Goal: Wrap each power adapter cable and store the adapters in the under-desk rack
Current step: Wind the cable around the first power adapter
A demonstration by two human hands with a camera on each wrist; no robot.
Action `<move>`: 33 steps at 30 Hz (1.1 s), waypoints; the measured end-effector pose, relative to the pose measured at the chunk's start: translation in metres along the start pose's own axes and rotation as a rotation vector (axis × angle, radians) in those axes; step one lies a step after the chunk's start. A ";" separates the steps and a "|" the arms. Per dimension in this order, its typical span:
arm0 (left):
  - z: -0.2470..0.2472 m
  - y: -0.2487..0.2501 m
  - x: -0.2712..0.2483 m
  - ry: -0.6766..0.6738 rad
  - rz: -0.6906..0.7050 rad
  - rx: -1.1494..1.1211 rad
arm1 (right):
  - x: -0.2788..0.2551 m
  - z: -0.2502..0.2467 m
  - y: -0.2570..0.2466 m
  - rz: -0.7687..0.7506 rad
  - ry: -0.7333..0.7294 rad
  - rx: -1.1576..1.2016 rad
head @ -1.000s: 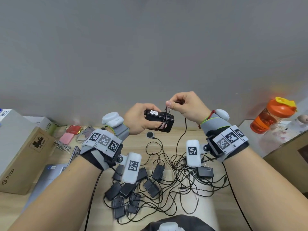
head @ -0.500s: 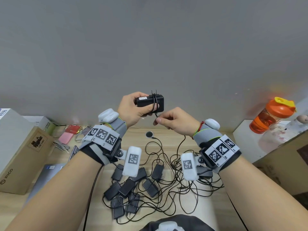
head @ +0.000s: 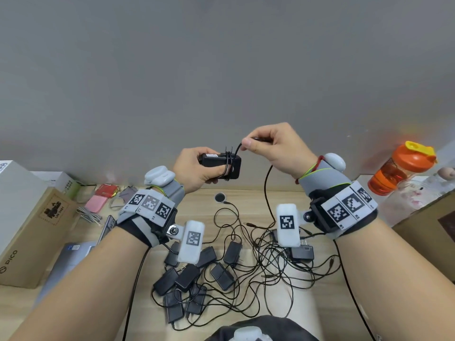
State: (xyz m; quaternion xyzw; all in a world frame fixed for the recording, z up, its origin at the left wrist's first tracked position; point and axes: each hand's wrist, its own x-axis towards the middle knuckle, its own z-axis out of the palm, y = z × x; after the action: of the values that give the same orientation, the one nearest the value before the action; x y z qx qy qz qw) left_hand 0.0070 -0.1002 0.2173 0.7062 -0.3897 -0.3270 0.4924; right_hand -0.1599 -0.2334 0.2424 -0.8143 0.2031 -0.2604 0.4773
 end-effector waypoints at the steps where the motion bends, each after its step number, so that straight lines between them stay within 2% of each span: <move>1: 0.001 0.001 -0.001 -0.022 -0.003 -0.002 | 0.003 -0.002 0.003 0.005 0.014 -0.002; 7: 0.006 0.012 -0.004 -0.155 0.004 0.011 | 0.009 0.002 0.014 0.004 0.024 -0.016; 11: 0.006 0.020 -0.008 -0.190 0.034 -0.022 | 0.008 0.009 0.026 0.058 0.050 -0.009; 18: 0.007 0.027 -0.008 -0.072 0.061 -0.132 | -0.013 0.026 0.021 0.209 -0.109 -0.003; 23: 0.005 0.023 0.000 0.086 0.032 -0.179 | -0.017 0.035 0.019 0.142 -0.260 -0.143; 28: 0.004 0.018 0.003 0.133 0.006 -0.103 | -0.014 0.028 0.006 0.106 -0.260 -0.140; 33: 0.002 0.009 0.004 0.072 -0.015 0.044 | -0.010 0.014 -0.010 0.066 -0.212 -0.088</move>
State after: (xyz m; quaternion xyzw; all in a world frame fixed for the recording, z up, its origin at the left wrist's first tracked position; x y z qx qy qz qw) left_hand 0.0057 -0.1063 0.2246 0.7312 -0.3733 -0.2964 0.4881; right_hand -0.1587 -0.2138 0.2431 -0.8503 0.1893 -0.1481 0.4682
